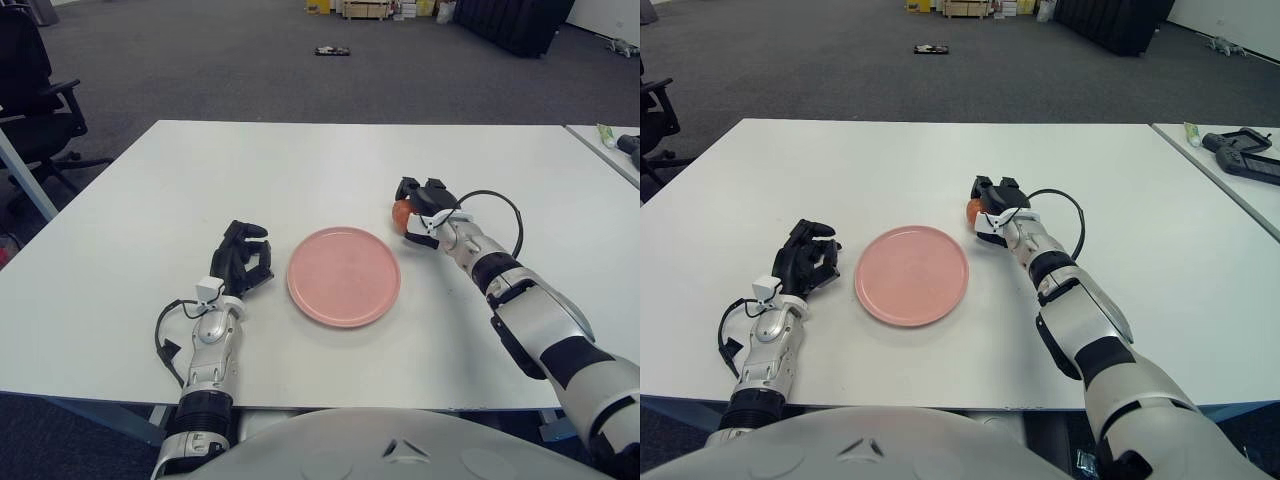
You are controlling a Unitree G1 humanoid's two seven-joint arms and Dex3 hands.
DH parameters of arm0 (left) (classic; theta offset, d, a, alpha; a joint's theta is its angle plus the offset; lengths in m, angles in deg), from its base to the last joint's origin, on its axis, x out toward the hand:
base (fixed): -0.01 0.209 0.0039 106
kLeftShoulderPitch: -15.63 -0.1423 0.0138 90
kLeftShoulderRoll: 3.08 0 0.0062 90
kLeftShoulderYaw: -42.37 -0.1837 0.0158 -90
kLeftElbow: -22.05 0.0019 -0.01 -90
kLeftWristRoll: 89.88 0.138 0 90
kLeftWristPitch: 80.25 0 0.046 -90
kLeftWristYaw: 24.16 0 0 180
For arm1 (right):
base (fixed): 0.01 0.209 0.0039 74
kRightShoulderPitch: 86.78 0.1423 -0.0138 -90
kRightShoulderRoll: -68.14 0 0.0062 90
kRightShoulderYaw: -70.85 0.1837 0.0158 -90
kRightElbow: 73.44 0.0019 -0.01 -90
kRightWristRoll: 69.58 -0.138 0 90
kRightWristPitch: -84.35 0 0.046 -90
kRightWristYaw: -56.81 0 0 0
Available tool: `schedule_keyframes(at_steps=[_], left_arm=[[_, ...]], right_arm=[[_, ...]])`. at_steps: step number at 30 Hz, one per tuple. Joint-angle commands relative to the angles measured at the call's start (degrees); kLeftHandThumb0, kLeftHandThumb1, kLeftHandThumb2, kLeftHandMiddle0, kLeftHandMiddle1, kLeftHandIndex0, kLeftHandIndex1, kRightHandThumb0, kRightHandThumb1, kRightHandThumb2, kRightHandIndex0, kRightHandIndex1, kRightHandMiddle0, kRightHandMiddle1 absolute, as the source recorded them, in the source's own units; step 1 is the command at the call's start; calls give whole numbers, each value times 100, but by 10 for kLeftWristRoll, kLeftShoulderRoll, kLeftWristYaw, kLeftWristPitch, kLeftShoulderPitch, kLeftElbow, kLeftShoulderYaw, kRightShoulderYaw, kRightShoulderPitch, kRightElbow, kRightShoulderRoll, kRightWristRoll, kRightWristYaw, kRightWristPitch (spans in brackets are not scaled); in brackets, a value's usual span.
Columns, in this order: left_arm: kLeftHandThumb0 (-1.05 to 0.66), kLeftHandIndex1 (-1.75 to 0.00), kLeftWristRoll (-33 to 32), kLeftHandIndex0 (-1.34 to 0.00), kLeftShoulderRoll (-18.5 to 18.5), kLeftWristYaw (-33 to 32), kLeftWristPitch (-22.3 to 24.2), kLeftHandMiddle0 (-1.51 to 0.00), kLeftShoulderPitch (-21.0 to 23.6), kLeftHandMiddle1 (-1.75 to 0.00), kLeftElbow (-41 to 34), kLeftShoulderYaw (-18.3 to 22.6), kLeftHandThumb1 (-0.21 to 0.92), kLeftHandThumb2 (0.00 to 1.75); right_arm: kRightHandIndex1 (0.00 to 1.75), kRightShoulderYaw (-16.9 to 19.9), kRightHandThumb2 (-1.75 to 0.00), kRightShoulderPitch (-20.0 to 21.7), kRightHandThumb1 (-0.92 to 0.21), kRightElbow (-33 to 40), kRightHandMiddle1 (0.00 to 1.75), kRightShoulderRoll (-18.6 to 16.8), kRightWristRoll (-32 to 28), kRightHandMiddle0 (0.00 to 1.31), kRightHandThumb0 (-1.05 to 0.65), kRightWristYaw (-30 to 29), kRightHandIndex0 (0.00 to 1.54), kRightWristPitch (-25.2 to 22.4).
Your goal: Put the apple into the plate.
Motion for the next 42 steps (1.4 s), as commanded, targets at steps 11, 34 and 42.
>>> schedule_keyframes(at_steps=[11,34,42], left_arm=[[-41,-175,1,-44,-3,-8,35,-79,-19,-175,14,7,54,105],[-41,-175,0,-44,-2,-5,33,-80,-21,-175,16,7,54,105],[-41,-175,6,-44,-1,-8,29,-80,-22,-175,16,4,54,105]], right_arm=[[175,56,-175,-33,7,79,170,6,-43,70,-1,-33,90,18],[175,111,-175,-150,9,420,165,24,-53,74,-1,30,91,-36],[175,98,-175,-190,8,518,168,20,-37,72,-1,46,90,-20]])
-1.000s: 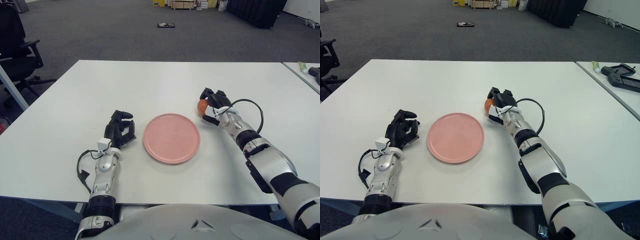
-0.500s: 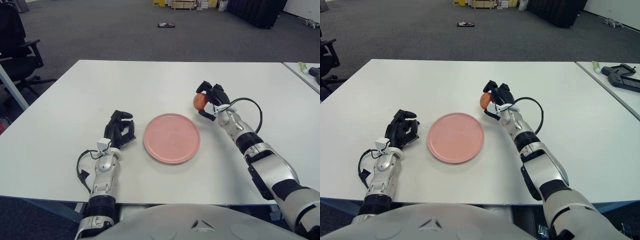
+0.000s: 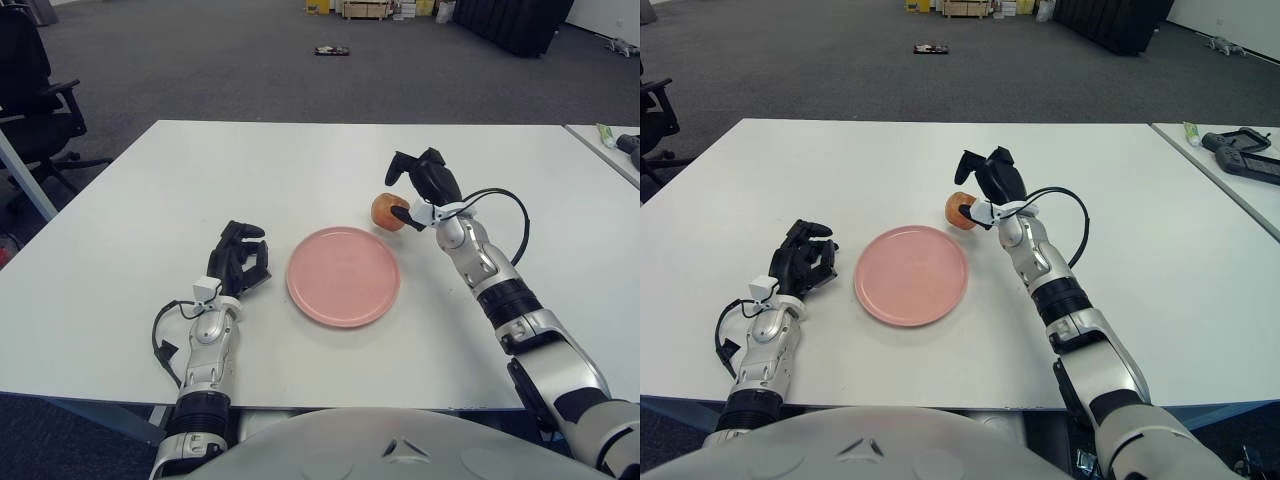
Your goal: Put the apple into the plate.
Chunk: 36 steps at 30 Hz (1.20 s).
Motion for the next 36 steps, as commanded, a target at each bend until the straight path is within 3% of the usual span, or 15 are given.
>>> schedule_keyframes(at_steps=[1,6,17,26,32,35,36], left_arm=[[-41,-175,4,-44,1,-7,22,-80,-17,-175,23,0,54,105],[-41,-175,6,-44,1,-7,20,-81,-16,-175,25,0,53,106],[-42,-175,8,-46,1,-3,-2,-84,-11,-175,40,-3,51,108],[-43,-175,18,-48,-3,-7,-15,-88,-8,-175,49,-6,48,112],[-43,-175,16,-48,-1,-7,-17,-87,-8,-175,51,-5,49,112],[-42,-175,15,-48,1,-7,-19,-87,-7,-175,52,-4,49,111],[-42,-175,15,-47,1,-8,-21,-87,-7,-175,52,-3,49,111]], right_arm=[[175,-11,-175,-24,8,56,168,2,9,72,-1,11,90,18],[175,-16,-175,-38,7,86,170,7,16,71,-1,18,90,37],[175,-36,-175,-72,6,143,174,28,-17,68,-1,90,89,146],[175,-39,-175,-85,6,178,173,32,-3,69,-1,142,89,146],[175,-41,-175,-64,10,134,162,30,16,76,-1,133,92,163],[175,-41,-172,-63,7,135,162,32,23,72,-2,135,92,168],[175,-42,-161,-62,-3,136,163,34,24,64,-1,143,84,164]])
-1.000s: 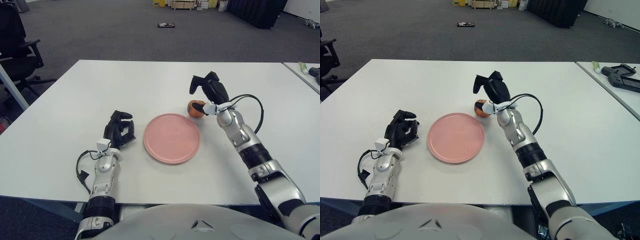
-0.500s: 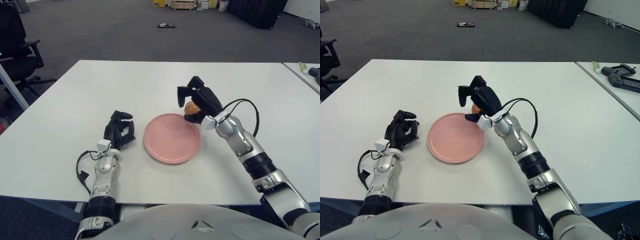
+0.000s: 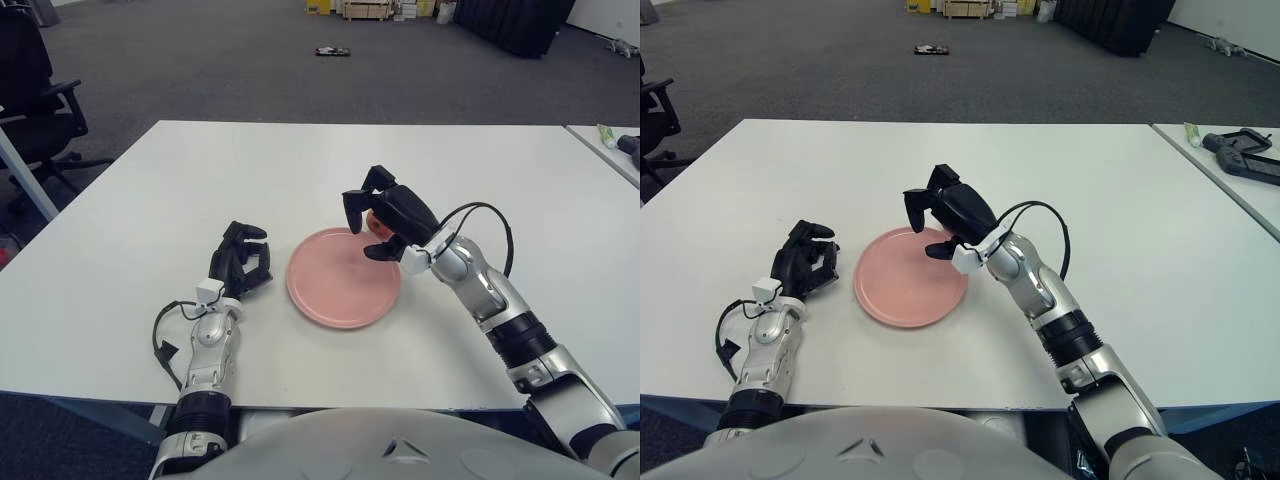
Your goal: Put the apple into the plate.
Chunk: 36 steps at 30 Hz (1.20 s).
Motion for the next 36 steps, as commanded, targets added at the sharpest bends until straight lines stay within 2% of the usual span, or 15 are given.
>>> schedule_keyframes(at_steps=[1,2,3,5,7,10,13,14,15,18,19,22,25,36], left_arm=[[-42,-175,1,-47,3,-7,14,-87,-12,-175,26,1,49,111],[-42,-175,3,-47,3,-8,14,-88,-12,-175,25,1,49,111],[-42,-175,4,-47,3,-8,14,-88,-12,-175,25,0,49,111],[-42,-175,5,-47,2,-9,16,-88,-12,-175,24,0,49,111],[-42,-175,3,-47,2,-8,18,-89,-12,-175,24,0,49,111],[-42,-175,1,-48,2,-8,18,-89,-11,-175,24,1,49,111],[-42,-175,-1,-48,2,-7,20,-89,-11,-175,24,1,49,111],[-42,-175,-2,-48,2,-6,22,-89,-11,-175,23,1,49,111],[-43,-175,-3,-48,2,-5,22,-89,-11,-175,23,2,49,111],[-42,-175,-6,-48,3,-4,25,-89,-12,-175,22,2,49,111],[-42,-175,-6,-47,3,-4,26,-88,-12,-175,21,2,49,111],[-42,-175,-8,-47,2,-4,28,-87,-11,-175,22,2,49,111],[-42,-175,-9,-47,1,-3,27,-87,-11,-175,23,3,50,110],[-42,-175,-7,-47,-2,-1,33,-87,-14,-175,15,0,50,110]], right_arm=[[175,1,-149,17,-13,-3,161,8,8,58,-1,10,77,2],[175,1,-130,17,-29,1,159,9,5,50,-1,22,64,-6],[160,2,-120,16,-40,3,153,10,3,32,-23,30,41,-11],[143,3,-110,15,-49,6,145,9,1,16,-43,42,21,-19],[123,5,-102,15,-55,8,135,10,3,7,-56,50,9,-26],[105,8,-97,20,-57,-6,126,17,8,3,-63,50,3,-25],[64,10,-88,34,-60,-44,101,23,10,1,-72,41,1,-14],[59,11,-87,36,-60,-49,98,24,10,0,-73,41,1,-13],[45,11,-84,37,-60,-51,85,25,11,0,-75,40,0,-12],[20,13,-80,46,-61,-70,61,29,10,0,-80,38,0,-5],[13,14,-77,50,-62,-80,43,32,9,0,-83,36,0,-1],[4,14,-73,57,-62,-97,18,36,9,0,-89,34,0,4],[1,16,-67,66,-64,-119,6,40,8,0,-96,32,0,6],[0,19,-56,78,-65,-145,0,40,11,0,-104,35,0,-26]])
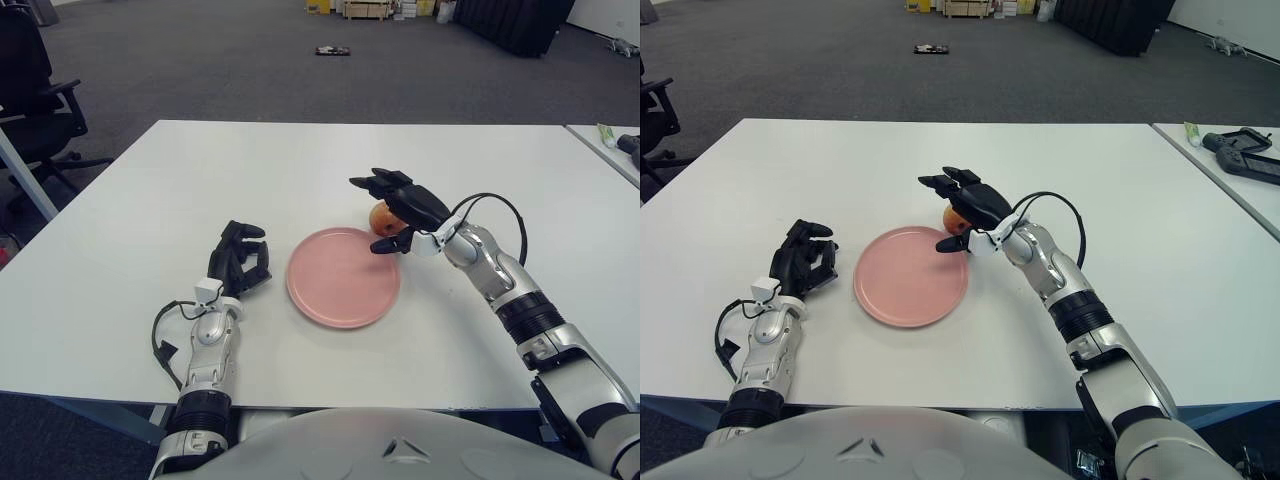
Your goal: Put the apple into the plate.
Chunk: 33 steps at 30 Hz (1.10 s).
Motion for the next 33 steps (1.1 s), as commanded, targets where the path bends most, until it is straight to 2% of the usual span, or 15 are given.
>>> schedule_keyframes(at_steps=[1,11,16,20,30,33], left_arm=[[-42,-175,-2,-47,-2,4,31,-87,-16,-175,17,-1,50,110],[-42,-175,-9,-46,-1,6,37,-84,-18,-175,13,2,51,109],[-42,-175,-10,-46,0,4,46,-82,-20,-175,8,2,51,109],[-42,-175,-11,-46,1,4,49,-81,-20,-175,7,2,51,109],[-42,-175,-9,-46,2,4,45,-82,-19,-175,10,2,51,108],[-42,-175,-10,-46,2,4,44,-82,-19,-175,12,4,51,108]], right_arm=[[0,9,-55,17,-66,-15,0,5,2,0,-104,-2,0,-18],[0,15,-50,18,-63,-20,0,5,-12,0,-98,19,0,-55],[0,19,-55,29,-59,-50,0,4,-21,0,-96,27,0,-60],[0,16,-57,43,-59,-86,0,2,-23,0,-96,30,0,-60],[0,1,-61,90,-61,-230,0,-13,-20,0,-94,17,0,-51],[0,-6,-66,104,-62,-271,7,-19,-15,1,-91,4,0,-46]])
